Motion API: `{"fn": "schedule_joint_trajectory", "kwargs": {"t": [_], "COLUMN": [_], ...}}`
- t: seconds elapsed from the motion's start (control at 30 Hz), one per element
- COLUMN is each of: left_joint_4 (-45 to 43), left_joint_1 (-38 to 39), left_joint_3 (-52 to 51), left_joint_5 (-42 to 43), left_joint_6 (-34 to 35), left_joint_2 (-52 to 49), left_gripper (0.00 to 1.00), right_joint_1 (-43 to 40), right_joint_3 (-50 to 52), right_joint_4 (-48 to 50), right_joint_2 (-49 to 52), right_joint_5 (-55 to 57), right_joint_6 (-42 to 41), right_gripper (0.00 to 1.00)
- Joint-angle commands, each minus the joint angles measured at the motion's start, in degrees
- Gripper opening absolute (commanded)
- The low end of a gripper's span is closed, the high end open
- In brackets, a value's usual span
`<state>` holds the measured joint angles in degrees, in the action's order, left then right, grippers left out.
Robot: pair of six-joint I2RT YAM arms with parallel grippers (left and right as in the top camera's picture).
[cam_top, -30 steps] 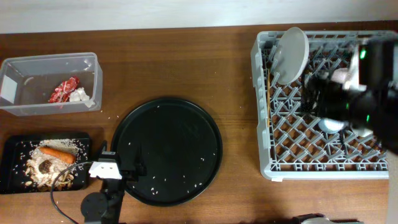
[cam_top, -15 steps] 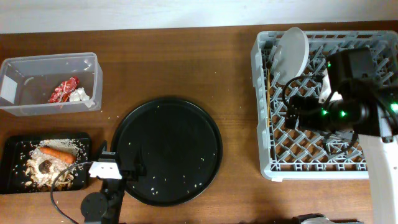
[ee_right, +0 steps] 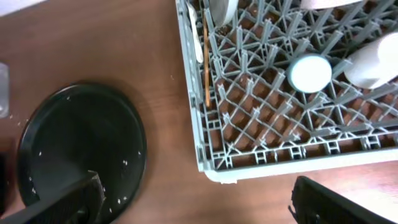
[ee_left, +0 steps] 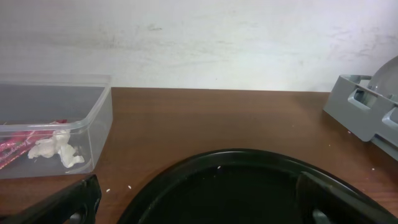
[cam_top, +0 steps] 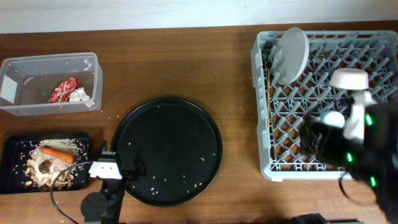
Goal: Sort waste into correct bins and load items into the dishwasher rack
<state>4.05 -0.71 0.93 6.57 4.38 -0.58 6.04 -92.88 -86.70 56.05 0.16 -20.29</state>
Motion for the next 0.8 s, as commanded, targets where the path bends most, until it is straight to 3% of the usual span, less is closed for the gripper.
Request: {"fn": "schedule_joint_trajectory", "kwargs": {"t": [0.0,0.27,0.6,0.77], "left_joint_4": [0.04,0.04,0.04,0.02], "left_joint_1": [0.28,0.28,0.28,0.28], "left_joint_3": [-0.44,-0.44,-0.44,-0.44], "left_joint_5": [-0.42,-0.42,-0.42,-0.42], "left_joint_6": [0.74,0.74,0.74,0.74], "left_joint_2": [0.28,0.28,0.28,0.28], "left_gripper": [0.99,0.99,0.99,0.99], "right_joint_1": [-0.07,-0.07,-0.07,-0.07], "right_joint_3": [8.5,22.56,23.23,23.23], "right_joint_4": [3.43,11.78,13.73,14.34], "right_joint_2": [-8.46,-13.09,-13.11,-13.14], "right_joint_5": [0.68,-1.14,-0.96,-0.17], "right_joint_6": [0.33,0.35,0.63,7.04], "right_gripper": [0.99,0.99,0.99,0.99]}}
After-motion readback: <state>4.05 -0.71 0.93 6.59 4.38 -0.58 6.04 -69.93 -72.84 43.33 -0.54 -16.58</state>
